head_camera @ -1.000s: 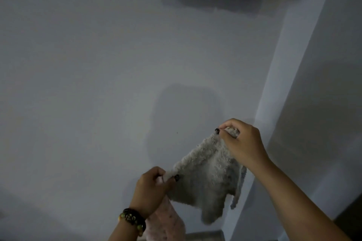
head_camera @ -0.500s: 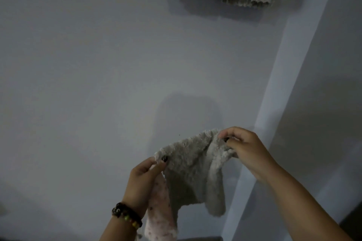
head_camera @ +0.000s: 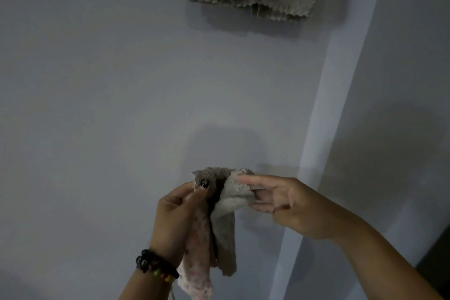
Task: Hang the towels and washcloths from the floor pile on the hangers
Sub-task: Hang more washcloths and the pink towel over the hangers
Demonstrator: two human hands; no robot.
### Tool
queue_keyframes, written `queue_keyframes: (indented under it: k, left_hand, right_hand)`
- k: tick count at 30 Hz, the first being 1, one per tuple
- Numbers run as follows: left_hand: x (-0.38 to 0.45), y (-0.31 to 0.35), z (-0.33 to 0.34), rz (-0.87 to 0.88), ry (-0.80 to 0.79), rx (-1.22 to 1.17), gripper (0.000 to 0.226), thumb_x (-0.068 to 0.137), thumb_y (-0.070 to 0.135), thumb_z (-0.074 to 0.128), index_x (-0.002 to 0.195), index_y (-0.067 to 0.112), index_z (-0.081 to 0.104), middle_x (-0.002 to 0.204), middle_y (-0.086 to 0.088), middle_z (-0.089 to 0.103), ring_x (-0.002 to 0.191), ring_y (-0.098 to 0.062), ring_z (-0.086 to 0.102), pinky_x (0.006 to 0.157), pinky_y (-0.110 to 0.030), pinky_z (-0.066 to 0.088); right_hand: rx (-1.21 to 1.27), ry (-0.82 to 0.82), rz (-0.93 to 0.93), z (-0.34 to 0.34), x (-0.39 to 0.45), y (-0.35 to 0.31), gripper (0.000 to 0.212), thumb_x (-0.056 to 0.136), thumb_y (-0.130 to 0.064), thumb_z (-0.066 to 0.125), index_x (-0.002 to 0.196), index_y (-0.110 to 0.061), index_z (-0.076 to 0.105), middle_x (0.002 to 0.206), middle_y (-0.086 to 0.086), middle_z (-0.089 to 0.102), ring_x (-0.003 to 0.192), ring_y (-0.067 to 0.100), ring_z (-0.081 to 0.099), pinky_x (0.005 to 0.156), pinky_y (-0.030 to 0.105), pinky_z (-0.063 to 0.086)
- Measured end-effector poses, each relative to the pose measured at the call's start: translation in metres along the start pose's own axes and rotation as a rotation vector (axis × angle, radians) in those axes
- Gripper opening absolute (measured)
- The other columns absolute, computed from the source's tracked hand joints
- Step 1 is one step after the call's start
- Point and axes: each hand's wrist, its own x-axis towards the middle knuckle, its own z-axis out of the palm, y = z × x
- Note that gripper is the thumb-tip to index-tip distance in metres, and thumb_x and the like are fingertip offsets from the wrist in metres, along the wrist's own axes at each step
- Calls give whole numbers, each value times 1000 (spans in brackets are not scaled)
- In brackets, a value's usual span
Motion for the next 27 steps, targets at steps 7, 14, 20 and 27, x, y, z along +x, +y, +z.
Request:
queue_keyframes:
  k: [7,14,20,27]
  left_hand:
    - [6,4,4,81,44,146,19,86,4,66,72,12,74,68,-14,66,68,-15,58,70,-35,54]
    - [-1,12,-6,81,35,139,21,86,2,65,72,14,75,76,-16,73,66,-24,64,64,-29,54]
    - [-7,17,-15,93,-8,197,13,87,-5,60,80,2,68,57,4,64,54,-5,56,57,-16,45]
    - [-12,18,-21,39,-49,132,17,88,-1,61,89,10,74,87,-25,70,79,-36,62,78,-45,52]
  right_hand:
    - [-144,440,-50,-6,16,1,36,82,12,63,90,-22,74,82,7,75,79,16,72,78,27,58]
    - [-618,491,-397,-1,29,-2,18,77,-8,71,71,-22,62,102,-6,58,95,9,61,82,13,43]
    - [-158,181,-247,8,38,-13,6,81,-16,58,84,-20,62,70,8,47,61,17,40,58,24,32]
    - [-255,214,-253,27,49,-9,7,89,-24,63,83,-26,67,71,6,61,54,6,45,55,17,37]
